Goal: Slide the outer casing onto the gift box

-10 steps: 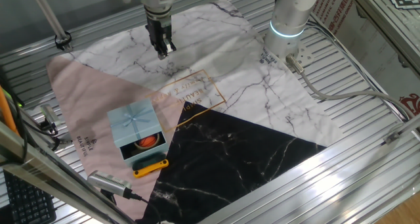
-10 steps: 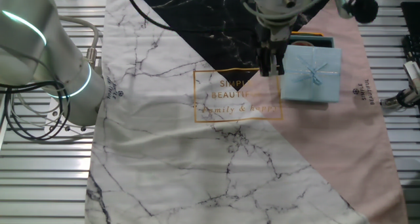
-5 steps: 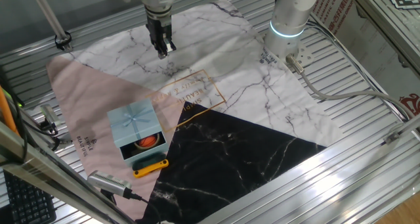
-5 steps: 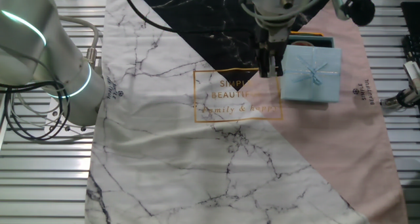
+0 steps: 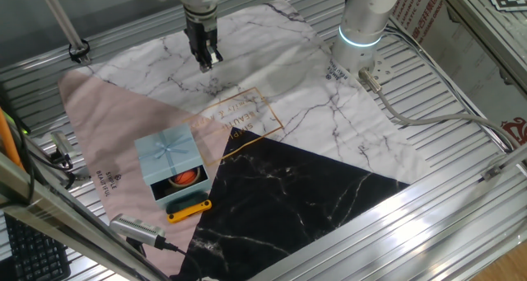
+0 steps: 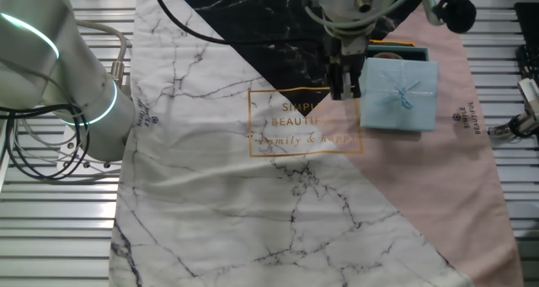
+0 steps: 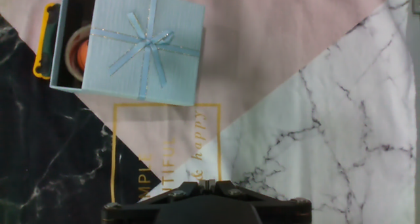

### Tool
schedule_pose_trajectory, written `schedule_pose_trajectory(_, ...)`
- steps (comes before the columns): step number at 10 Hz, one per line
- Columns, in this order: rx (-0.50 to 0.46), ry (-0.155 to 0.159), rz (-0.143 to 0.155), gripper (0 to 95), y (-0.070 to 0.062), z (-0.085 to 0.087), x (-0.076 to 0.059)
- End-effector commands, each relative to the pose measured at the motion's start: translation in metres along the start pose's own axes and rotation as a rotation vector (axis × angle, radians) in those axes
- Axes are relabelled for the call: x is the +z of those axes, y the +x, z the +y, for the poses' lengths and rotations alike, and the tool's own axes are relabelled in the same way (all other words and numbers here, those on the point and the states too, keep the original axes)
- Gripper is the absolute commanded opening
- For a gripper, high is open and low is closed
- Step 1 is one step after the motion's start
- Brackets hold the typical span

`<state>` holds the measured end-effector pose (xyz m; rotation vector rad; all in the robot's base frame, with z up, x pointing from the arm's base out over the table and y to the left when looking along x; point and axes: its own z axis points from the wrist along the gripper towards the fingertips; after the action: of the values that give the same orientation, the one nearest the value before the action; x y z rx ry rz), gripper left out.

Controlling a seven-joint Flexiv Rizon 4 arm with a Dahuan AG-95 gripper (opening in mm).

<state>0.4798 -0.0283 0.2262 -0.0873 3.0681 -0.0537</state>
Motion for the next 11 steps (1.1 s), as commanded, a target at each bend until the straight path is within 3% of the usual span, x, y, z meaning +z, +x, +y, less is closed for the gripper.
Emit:
schedule_pose_trajectory(1,0.0,-0.004,-0.003,0.0,0.001,-0.001,0.001)
schedule_pose_trajectory(2,0.005,-0.003,-0.02,0.0,-0.007,-0.013,0.022)
schedule_pose_trajectory(4,0.006,-0.004,-0.017,0.0,-0.027,-0.039,0.048)
schedule_pose_trajectory(5,-0.008,-0.005,-0.014,0.0,-0.047,-0.068,0.062)
schedule_pose_trajectory(6,-0.019,-0.004,-0.006,0.0,-0.066,-0.09,0.066)
schedule_pose_trajectory(7,-0.022,-0.006,-0.001,0.0,-0.083,-0.101,0.067)
schedule_pose_trajectory(9,-0.013,-0.012,-0.003,0.0,-0.135,-0.113,0.088)
schedule_pose_trajectory(10,-0.009,-0.015,-0.002,0.0,-0.144,-0.114,0.095)
schedule_pose_trajectory(11,0.003,-0.027,-0.003,0.0,-0.166,-0.115,0.122)
